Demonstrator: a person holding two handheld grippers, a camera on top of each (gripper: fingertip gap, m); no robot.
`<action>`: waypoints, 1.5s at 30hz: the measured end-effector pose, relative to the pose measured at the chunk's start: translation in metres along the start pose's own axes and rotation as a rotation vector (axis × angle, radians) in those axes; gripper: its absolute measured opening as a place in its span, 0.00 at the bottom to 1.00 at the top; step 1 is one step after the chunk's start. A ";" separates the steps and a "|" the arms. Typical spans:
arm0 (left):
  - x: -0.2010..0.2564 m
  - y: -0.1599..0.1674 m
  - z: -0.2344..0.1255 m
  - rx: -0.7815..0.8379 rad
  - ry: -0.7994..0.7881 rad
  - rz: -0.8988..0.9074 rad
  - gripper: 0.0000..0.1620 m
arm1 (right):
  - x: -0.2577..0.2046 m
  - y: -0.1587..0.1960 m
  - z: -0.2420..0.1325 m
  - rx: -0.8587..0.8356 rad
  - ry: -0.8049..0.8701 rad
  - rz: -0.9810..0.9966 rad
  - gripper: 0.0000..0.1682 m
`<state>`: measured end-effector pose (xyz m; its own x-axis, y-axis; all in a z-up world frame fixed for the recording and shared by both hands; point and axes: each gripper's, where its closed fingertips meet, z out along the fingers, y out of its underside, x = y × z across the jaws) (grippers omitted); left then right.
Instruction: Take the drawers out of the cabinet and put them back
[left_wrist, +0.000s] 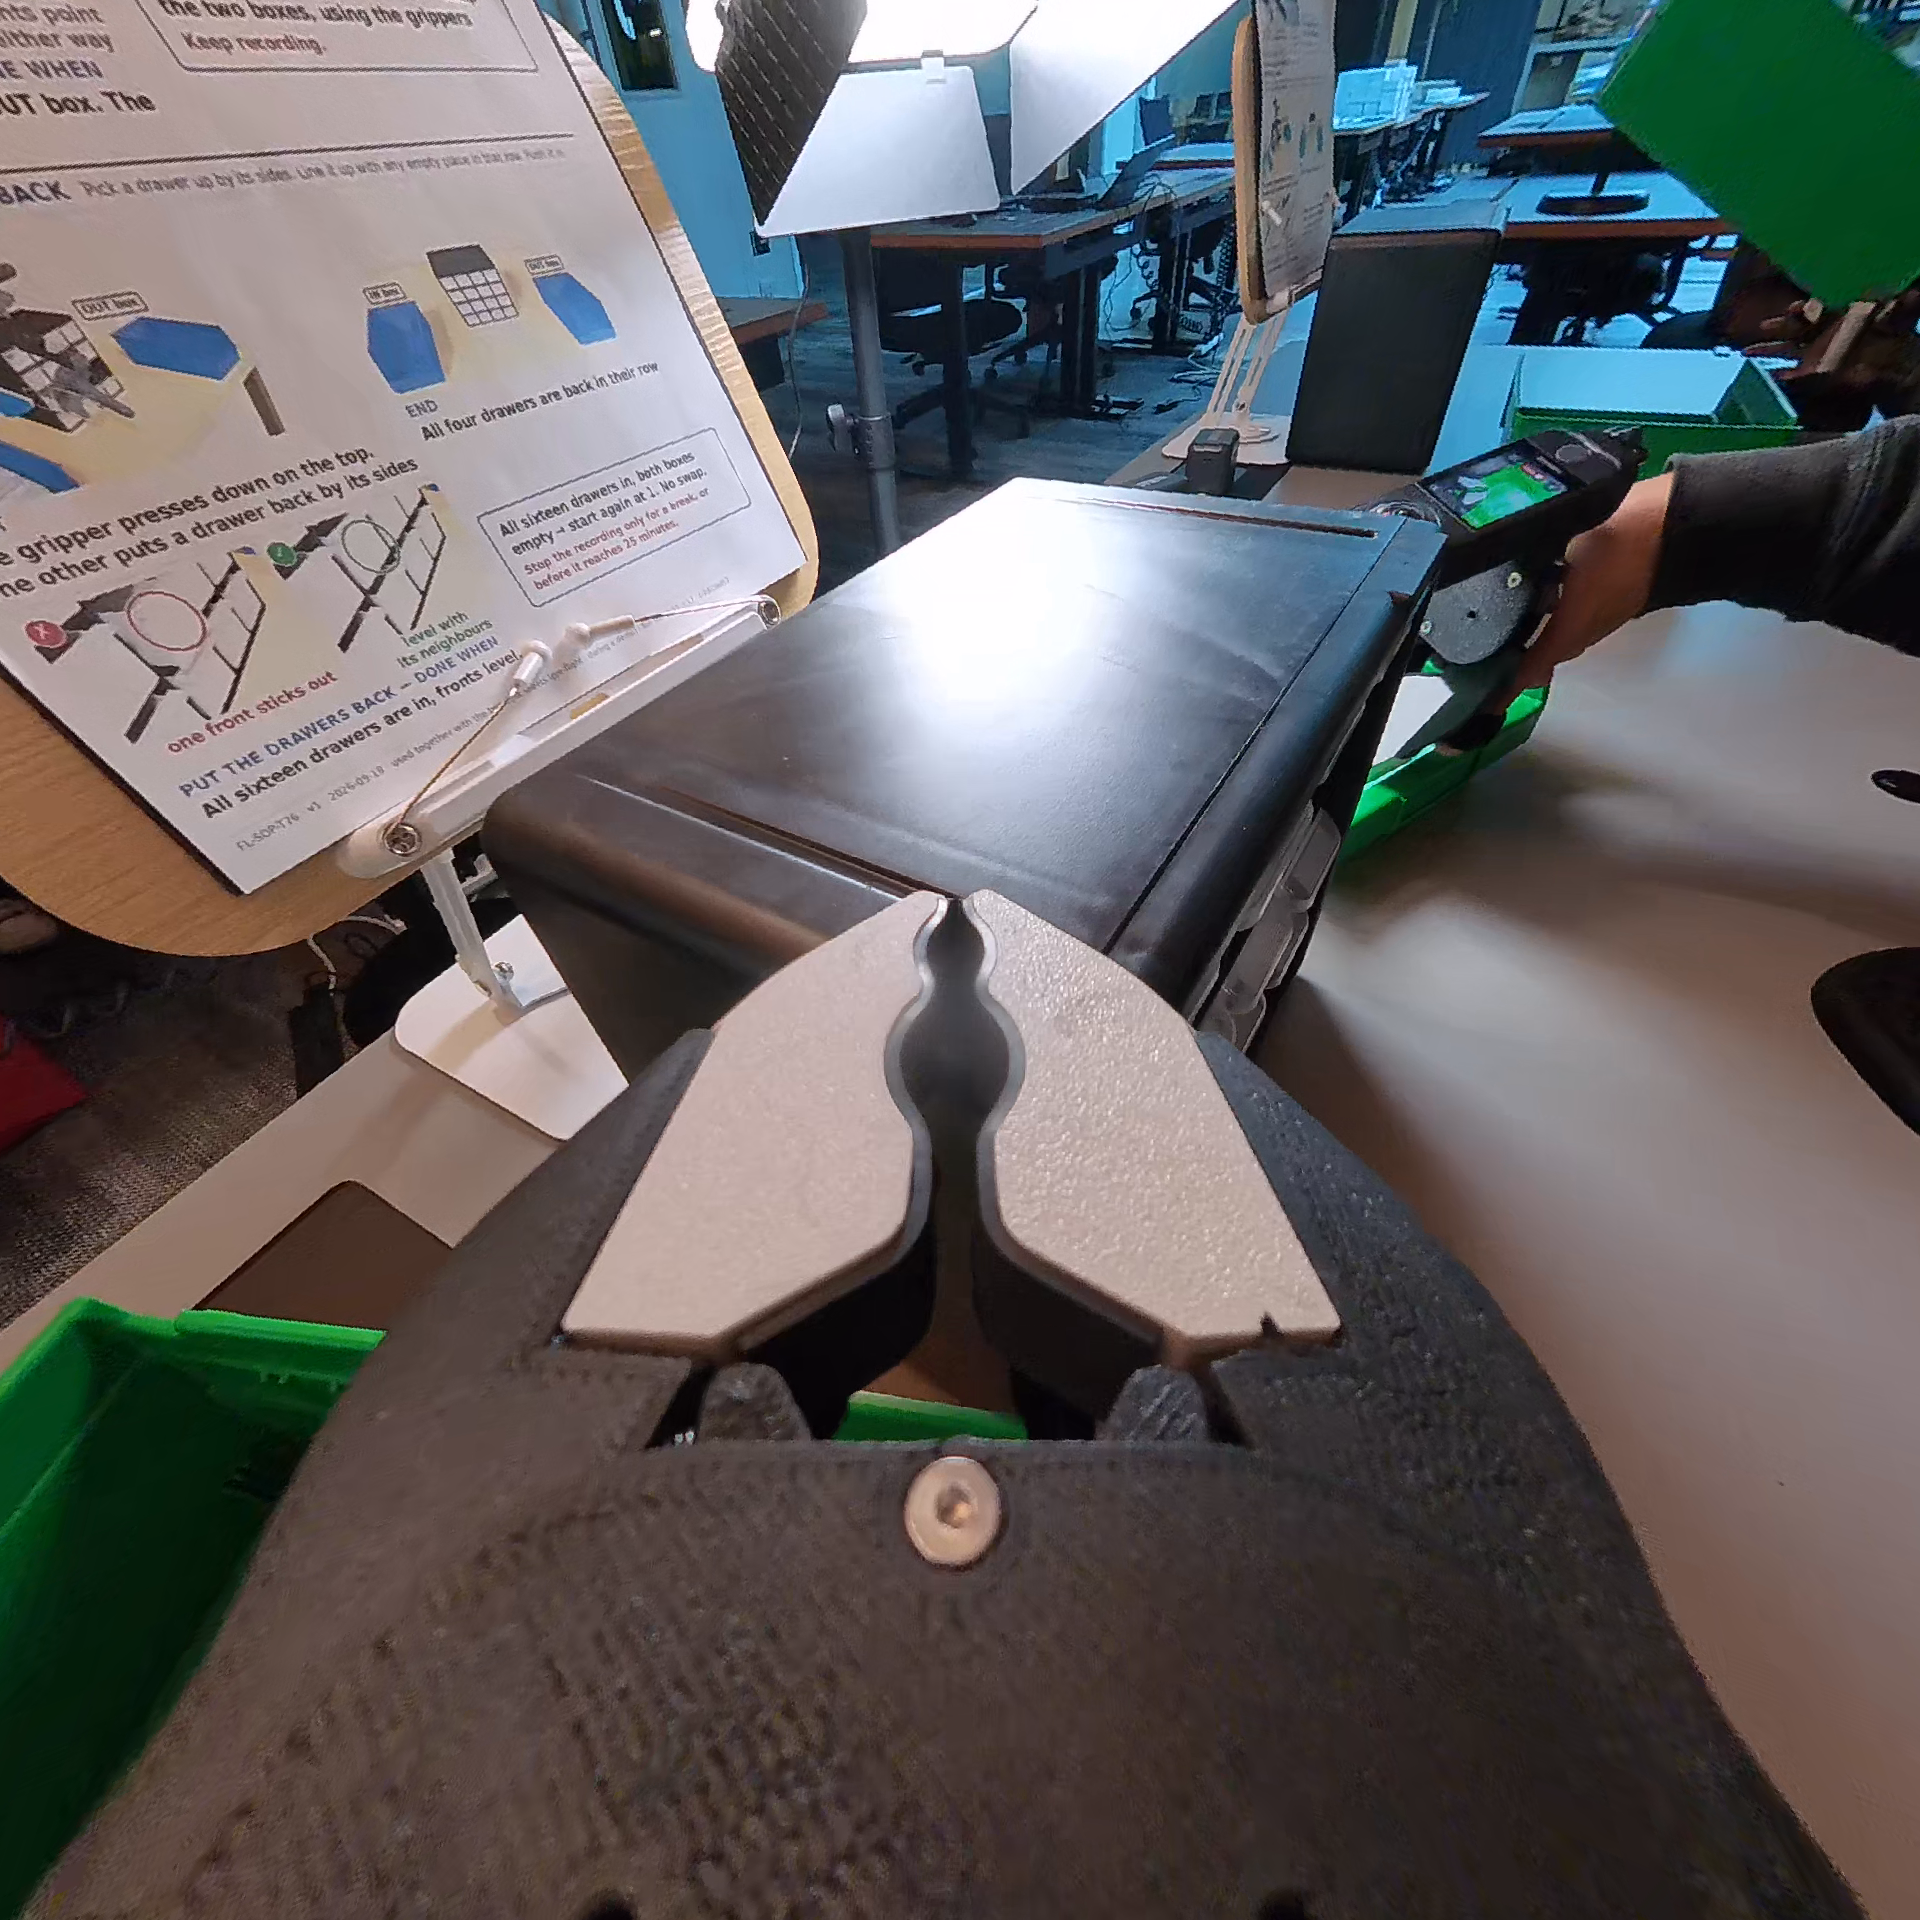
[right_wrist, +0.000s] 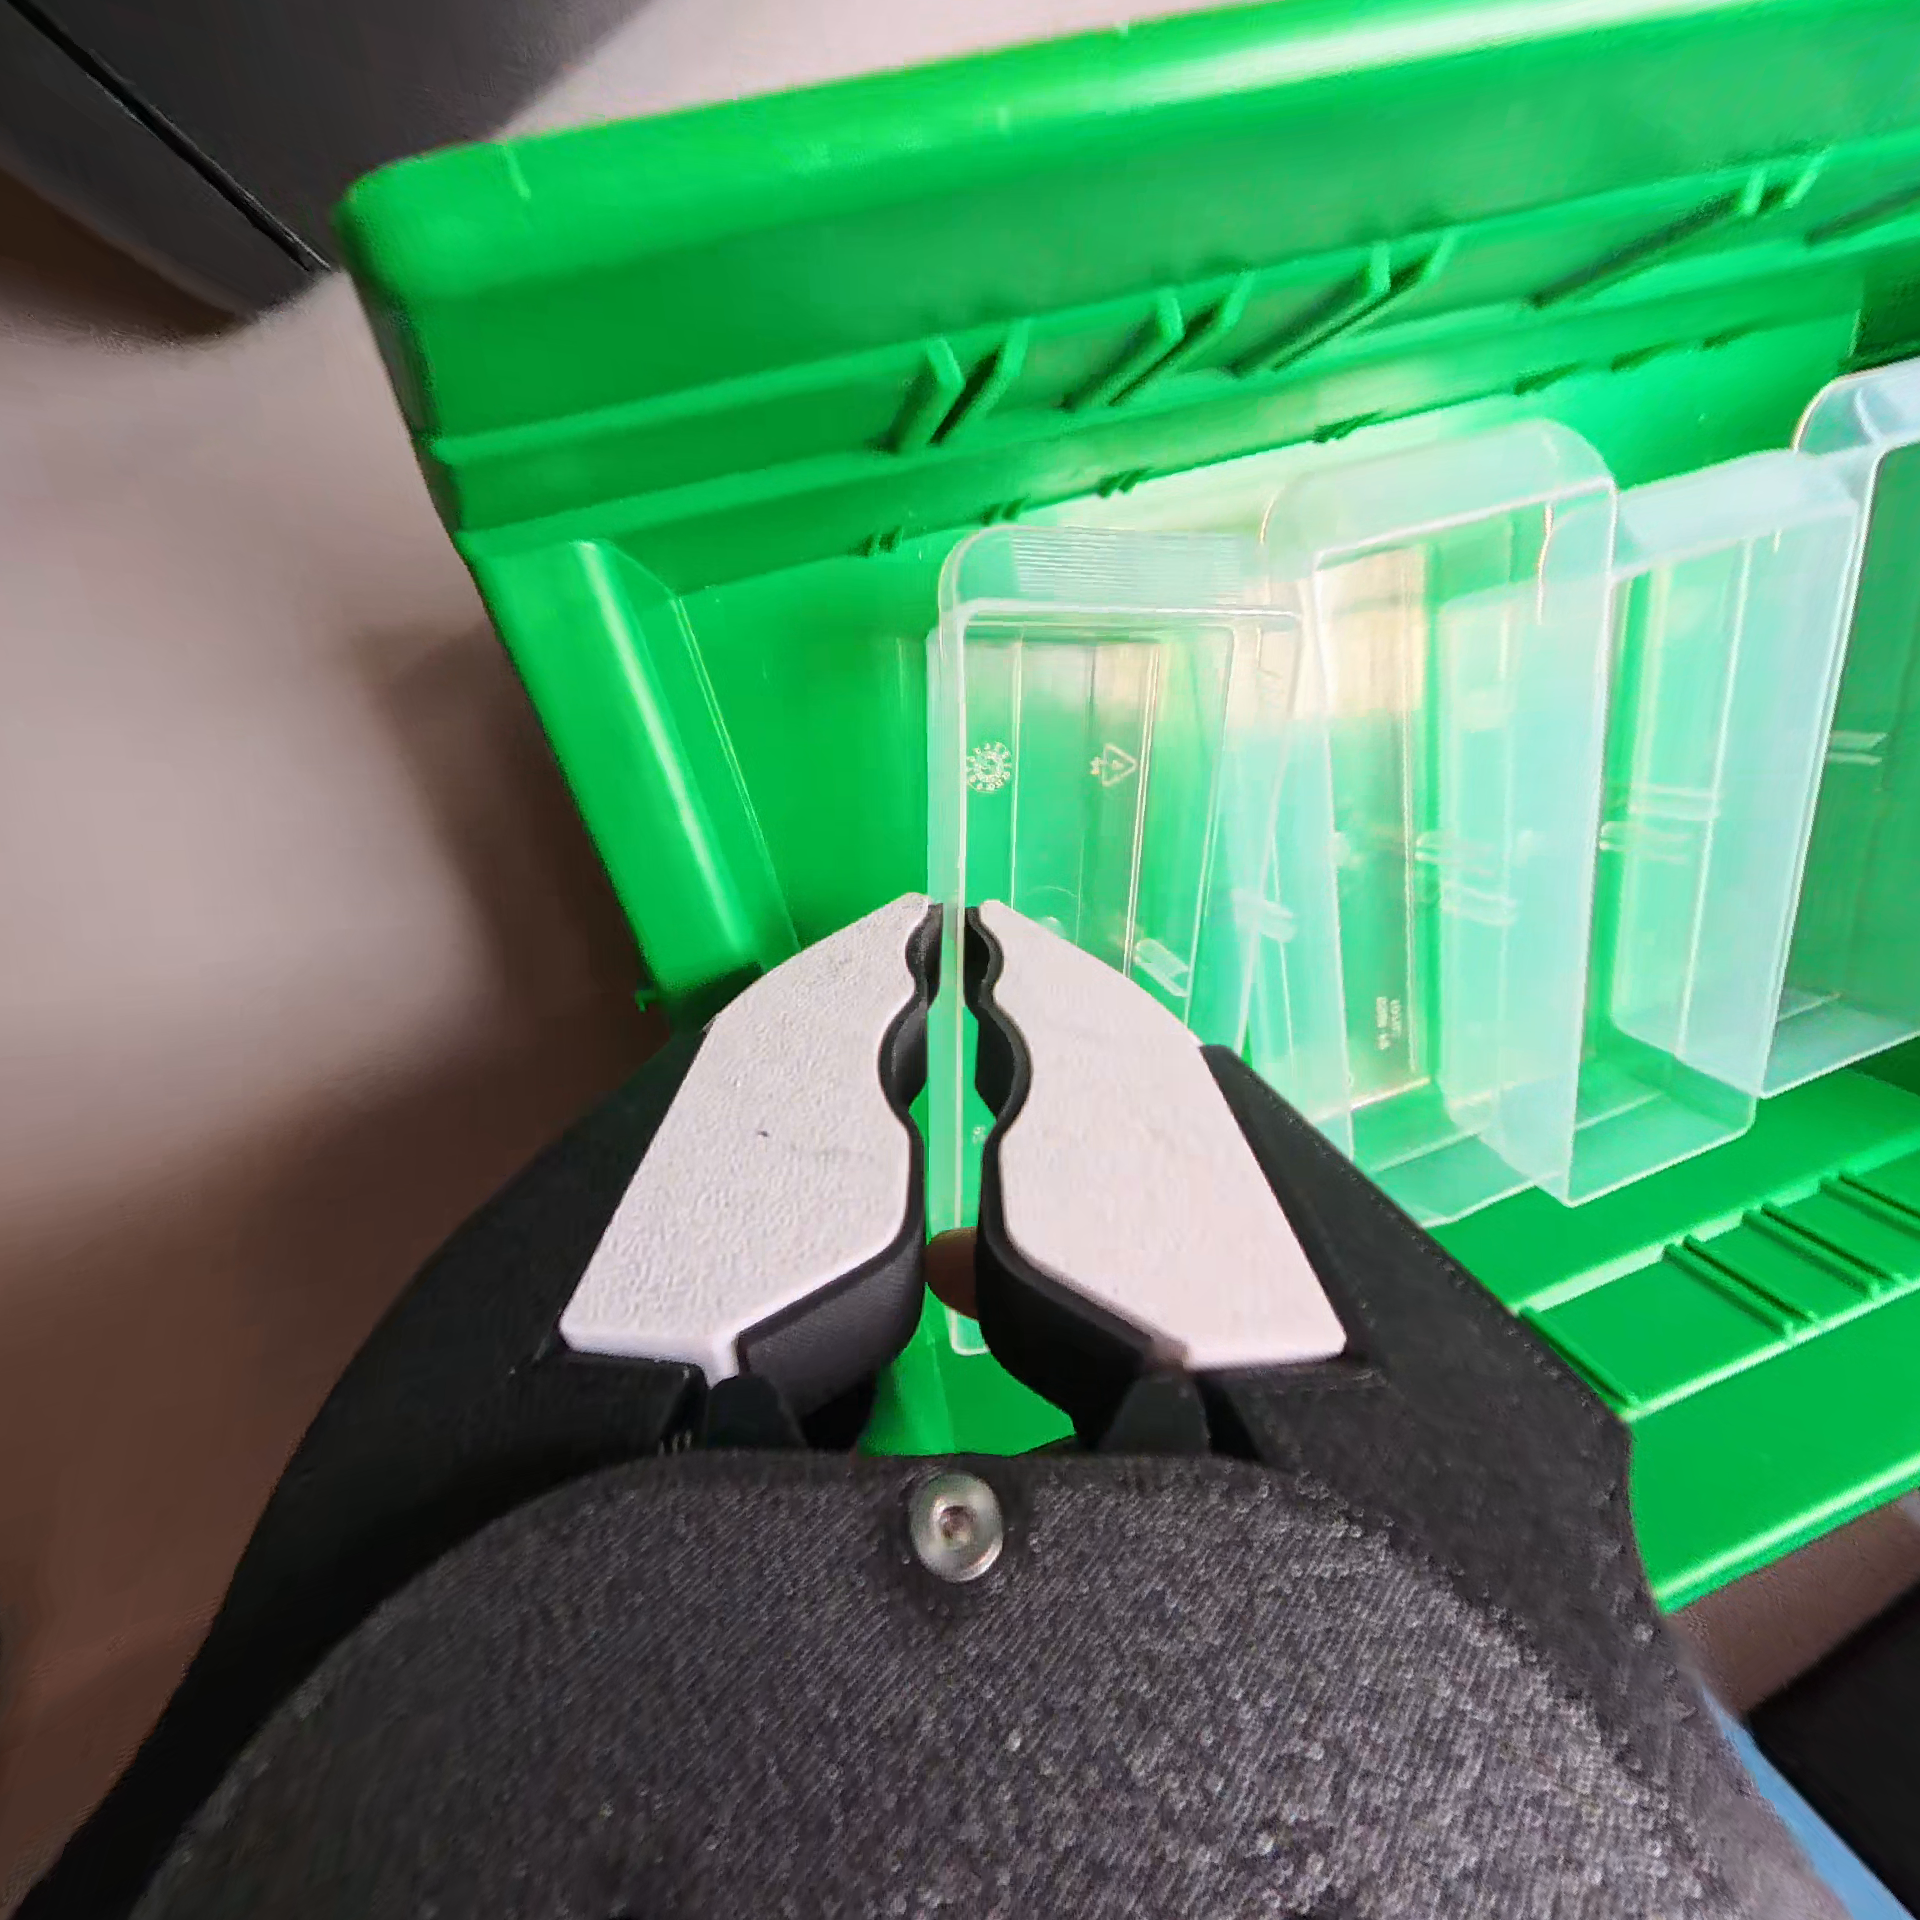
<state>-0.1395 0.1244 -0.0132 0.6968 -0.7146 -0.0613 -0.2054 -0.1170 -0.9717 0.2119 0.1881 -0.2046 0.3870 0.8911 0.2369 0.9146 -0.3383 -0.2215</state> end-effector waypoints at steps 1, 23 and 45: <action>0.000 0.000 0.000 0.001 0.001 -0.001 0.00 | -0.001 -0.002 0.001 0.011 0.001 -0.013 0.02; 0.000 0.000 0.000 0.017 0.016 -0.012 0.00 | -0.031 -0.071 -0.069 0.568 0.002 -0.017 0.16; -0.002 0.000 0.001 -0.006 -0.073 0.080 0.00 | -0.036 -0.102 -0.104 1.037 0.509 0.051 0.20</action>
<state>-0.1406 0.1264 -0.0129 0.7260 -0.6700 -0.1553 -0.2666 -0.0660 -0.9615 0.1173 0.1591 -0.0925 0.6387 0.5790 0.5068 0.4523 0.2503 -0.8560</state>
